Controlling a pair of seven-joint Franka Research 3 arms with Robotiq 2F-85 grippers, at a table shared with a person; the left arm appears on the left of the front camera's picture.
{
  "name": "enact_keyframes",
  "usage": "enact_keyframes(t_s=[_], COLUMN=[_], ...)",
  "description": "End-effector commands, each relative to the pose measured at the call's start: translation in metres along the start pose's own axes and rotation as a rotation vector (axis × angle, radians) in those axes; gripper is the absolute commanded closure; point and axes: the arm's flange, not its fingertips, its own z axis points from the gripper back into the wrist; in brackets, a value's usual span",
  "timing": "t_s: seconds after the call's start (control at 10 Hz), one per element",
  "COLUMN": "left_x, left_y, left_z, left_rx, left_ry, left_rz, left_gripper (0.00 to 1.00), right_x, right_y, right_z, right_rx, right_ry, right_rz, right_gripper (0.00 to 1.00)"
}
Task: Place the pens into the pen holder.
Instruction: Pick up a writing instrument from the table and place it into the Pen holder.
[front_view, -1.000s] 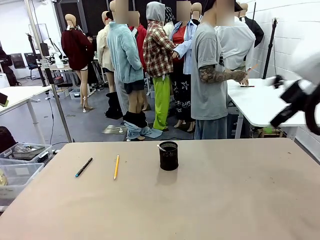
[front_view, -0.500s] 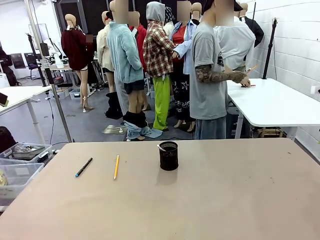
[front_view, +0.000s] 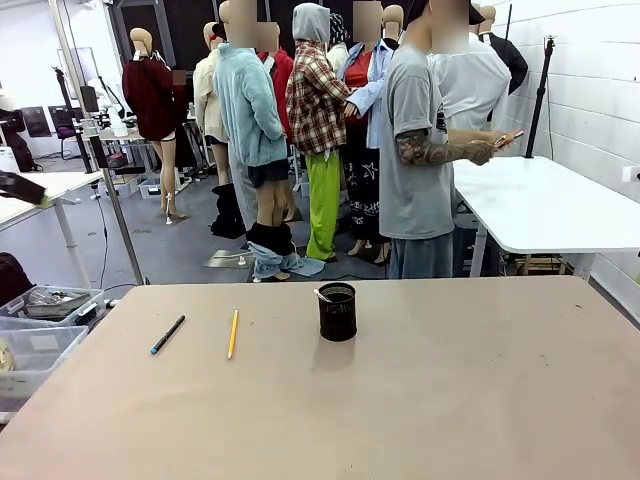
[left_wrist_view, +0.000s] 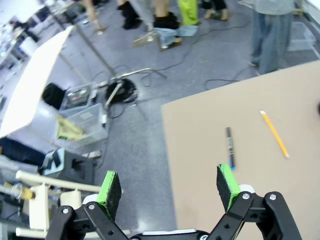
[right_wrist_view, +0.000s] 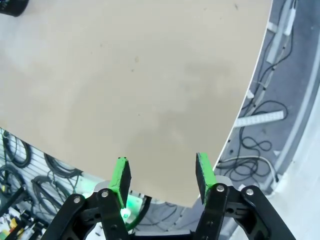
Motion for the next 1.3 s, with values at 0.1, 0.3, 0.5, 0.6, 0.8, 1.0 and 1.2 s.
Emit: enact_keyframes(t_s=[0.1,0.3,0.5,0.6,0.8,1.0,1.2], left_x=[0.051,0.046,0.032,0.029,0.029,0.021,0.016], left_y=[-0.017,-0.040,-0.064,-0.069,-0.069,-0.074,-0.074], left_z=[-0.094,-0.149,-0.183,-0.166,-0.166,-0.201,-0.252], left_rx=[-0.252,-0.377,-0.379,-0.369,-0.369,-0.386,-0.512], left_ry=[0.218,0.365,0.416,0.360,0.360,0.501,0.646], left_rz=[-0.028,-0.078,-0.077,-0.067,-0.067,-0.101,-0.088], left_gripper=[0.00,0.00,0.00,0.00,0.00,0.00,0.00], right_x=[-0.001,-0.001,-0.001,-0.001,-0.001,-0.001,-0.001], right_y=[0.000,0.000,0.000,0.000,0.000,0.000,0.000], right_z=[-0.005,-0.005,-0.005,-0.005,-0.005,-0.005,-0.005], right_rx=[-0.006,-0.006,-0.006,-0.006,-0.006,-0.006,-0.006], right_ry=[-0.010,-0.010,-0.010,-0.010,-0.010,-0.010,-0.010], right_rz=[0.005,0.005,0.005,0.005,0.005,0.005,0.005], right_gripper=[0.34,0.34,0.34,0.34,0.34,0.34,0.34])
